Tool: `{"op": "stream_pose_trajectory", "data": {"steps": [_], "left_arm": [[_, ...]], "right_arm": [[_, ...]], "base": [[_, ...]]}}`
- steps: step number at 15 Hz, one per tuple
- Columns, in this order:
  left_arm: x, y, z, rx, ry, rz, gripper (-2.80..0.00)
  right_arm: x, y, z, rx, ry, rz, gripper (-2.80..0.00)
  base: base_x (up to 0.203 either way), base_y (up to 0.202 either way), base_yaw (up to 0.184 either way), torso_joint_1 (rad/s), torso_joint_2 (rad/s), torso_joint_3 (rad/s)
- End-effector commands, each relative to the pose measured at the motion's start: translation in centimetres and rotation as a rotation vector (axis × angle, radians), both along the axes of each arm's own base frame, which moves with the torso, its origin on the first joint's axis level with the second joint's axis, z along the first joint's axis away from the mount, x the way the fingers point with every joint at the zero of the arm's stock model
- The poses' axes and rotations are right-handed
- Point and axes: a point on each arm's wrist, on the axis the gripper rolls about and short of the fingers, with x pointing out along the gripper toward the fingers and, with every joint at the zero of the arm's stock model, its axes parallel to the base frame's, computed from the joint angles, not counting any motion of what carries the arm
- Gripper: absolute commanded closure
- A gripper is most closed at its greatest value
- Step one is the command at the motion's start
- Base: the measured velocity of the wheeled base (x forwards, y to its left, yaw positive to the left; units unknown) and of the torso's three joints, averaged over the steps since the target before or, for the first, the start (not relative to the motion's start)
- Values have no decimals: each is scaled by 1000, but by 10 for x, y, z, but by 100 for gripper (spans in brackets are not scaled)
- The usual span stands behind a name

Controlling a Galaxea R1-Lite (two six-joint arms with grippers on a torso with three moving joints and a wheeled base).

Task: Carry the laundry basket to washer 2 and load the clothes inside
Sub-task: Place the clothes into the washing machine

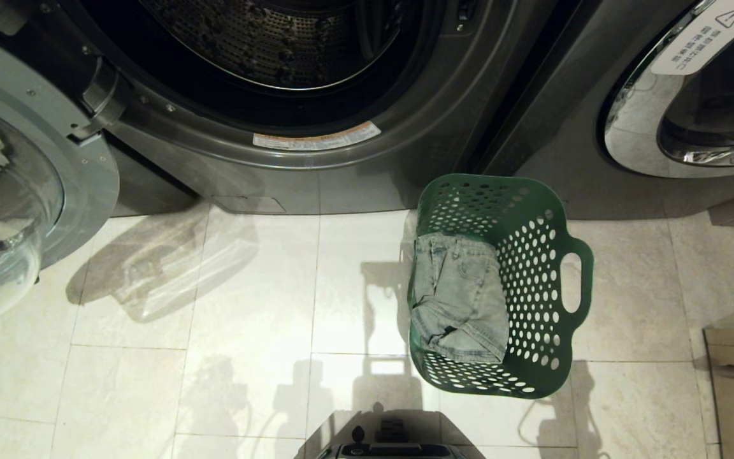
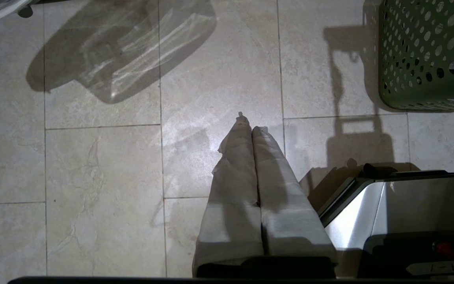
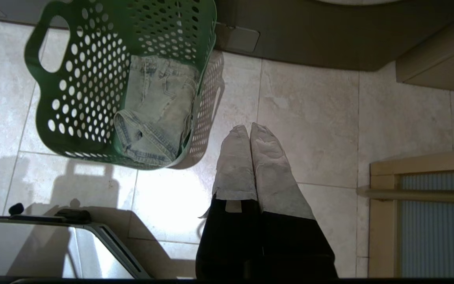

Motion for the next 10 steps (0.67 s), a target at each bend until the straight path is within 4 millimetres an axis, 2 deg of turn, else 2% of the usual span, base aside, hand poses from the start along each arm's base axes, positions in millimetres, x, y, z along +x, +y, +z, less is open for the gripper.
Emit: {"op": "stream_pose_trajectory", "data": {"steps": [1, 3, 5, 6, 8, 10], "left_arm": [[0, 0, 0, 0, 1, -1, 0], [0, 0, 0, 0, 1, -1, 0], [0, 0, 0, 0, 1, -1, 0], [0, 0, 0, 0, 1, 0, 0], [0, 0, 0, 0, 1, 0, 0], [0, 0, 0, 0, 1, 0, 0]], "right_arm": [[1, 0, 27, -5, 20, 4, 0], [30, 0, 65, 3, 148, 15, 0], [79, 1, 93, 27, 303, 67, 0], [106, 3, 101, 44, 376, 120, 0], [151, 13, 102, 67, 507, 272, 0], [167, 33, 93, 51, 594, 463, 0]], "base": [[0, 0, 0, 0, 0, 0], [0, 0, 0, 0, 0, 0], [0, 0, 0, 0, 0, 0], [0, 0, 0, 0, 0, 0], [0, 0, 0, 0, 0, 0], [0, 0, 0, 0, 0, 0]]}}
